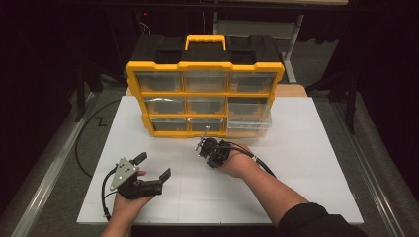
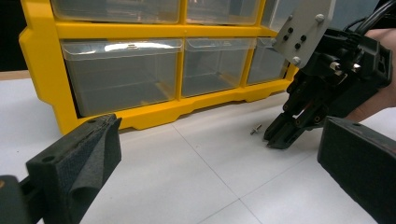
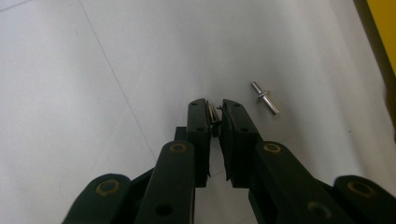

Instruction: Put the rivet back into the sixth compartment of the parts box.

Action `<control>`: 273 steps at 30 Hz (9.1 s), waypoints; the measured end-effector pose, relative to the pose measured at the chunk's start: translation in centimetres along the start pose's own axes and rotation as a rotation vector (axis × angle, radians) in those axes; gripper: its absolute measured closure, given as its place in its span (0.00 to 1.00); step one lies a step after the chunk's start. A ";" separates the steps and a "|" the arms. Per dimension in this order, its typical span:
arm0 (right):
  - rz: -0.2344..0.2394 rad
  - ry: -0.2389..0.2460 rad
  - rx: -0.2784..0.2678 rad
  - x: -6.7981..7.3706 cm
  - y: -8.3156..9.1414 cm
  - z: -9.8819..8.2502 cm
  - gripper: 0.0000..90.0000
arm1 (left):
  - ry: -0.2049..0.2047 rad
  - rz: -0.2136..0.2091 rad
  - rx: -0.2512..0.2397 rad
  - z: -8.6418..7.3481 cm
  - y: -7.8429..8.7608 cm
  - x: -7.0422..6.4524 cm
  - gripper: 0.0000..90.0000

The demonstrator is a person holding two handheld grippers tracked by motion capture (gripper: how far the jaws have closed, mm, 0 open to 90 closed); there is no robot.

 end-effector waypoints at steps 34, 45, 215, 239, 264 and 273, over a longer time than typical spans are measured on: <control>-0.008 0.039 0.011 1.2 4.3 -3.8 0.94 | -0.006 0.004 0.001 0.0 0.0 0.0 0.00; -0.015 0.020 0.017 1.0 5.0 -6.0 0.94 | -0.007 0.006 0.002 0.0 0.0 0.0 0.00; -0.128 -0.010 0.036 -9.3 21.5 -4.8 0.94 | 0.002 0.003 -0.005 0.1 0.2 0.1 0.00; -0.129 -0.001 0.034 -11.3 20.1 -1.6 0.93 | 0.003 -0.001 -0.011 0.2 0.3 0.0 0.00; -0.145 -0.041 0.040 -12.8 18.5 -0.6 0.79 | 0.000 -0.003 -0.010 0.2 0.2 0.0 0.00; -0.142 -0.043 0.019 -11.8 20.2 -1.2 0.69 | -0.001 -0.001 -0.007 0.1 0.2 0.0 0.00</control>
Point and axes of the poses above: each handheld gripper's, and its own axes: y roughly backward along the jaws, z roughly out of its top, x roughly to its left, the point moved 10 cm from there along -y, roughly forward along the jaws, and after that the axes turned 8 degrees about -z, right-handed, at the moved point
